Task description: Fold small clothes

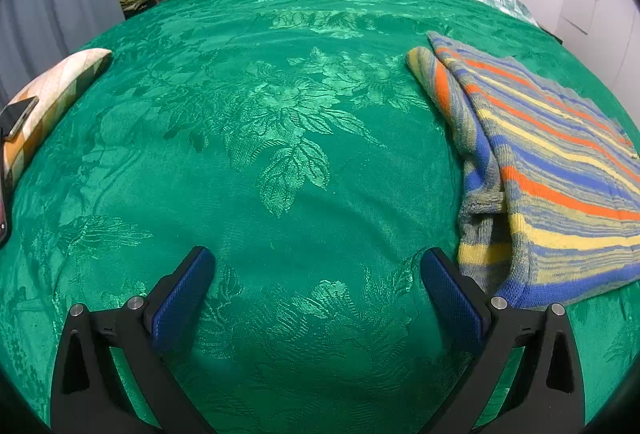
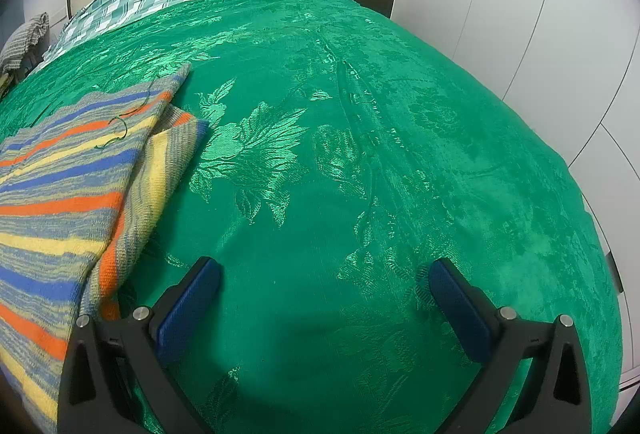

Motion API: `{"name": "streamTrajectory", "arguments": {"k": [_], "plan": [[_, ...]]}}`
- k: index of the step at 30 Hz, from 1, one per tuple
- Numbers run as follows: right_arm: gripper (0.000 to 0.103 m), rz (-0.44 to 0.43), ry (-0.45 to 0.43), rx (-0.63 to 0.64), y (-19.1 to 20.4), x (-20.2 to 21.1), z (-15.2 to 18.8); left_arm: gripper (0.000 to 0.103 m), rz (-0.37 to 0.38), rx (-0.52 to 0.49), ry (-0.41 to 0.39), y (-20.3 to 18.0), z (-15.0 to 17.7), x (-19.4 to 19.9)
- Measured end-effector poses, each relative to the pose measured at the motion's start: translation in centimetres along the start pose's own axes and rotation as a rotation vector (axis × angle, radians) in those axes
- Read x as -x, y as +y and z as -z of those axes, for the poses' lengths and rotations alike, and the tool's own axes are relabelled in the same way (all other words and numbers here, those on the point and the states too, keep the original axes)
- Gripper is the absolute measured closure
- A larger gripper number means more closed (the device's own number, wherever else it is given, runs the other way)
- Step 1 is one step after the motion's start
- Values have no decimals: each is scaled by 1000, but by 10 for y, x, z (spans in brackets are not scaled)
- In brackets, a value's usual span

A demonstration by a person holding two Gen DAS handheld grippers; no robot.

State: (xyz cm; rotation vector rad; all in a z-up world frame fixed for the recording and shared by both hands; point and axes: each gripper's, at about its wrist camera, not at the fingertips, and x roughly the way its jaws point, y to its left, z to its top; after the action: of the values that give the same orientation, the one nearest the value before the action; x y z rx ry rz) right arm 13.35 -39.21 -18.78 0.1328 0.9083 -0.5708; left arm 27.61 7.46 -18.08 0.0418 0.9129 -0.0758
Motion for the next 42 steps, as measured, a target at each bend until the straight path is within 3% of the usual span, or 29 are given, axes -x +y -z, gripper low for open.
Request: {"name": "streamTrajectory", "arguments": {"k": [42], "plan": [[0, -10, 2, 29, 0, 0, -5, 0, 11, 15, -1, -2, -1, 1]]}}
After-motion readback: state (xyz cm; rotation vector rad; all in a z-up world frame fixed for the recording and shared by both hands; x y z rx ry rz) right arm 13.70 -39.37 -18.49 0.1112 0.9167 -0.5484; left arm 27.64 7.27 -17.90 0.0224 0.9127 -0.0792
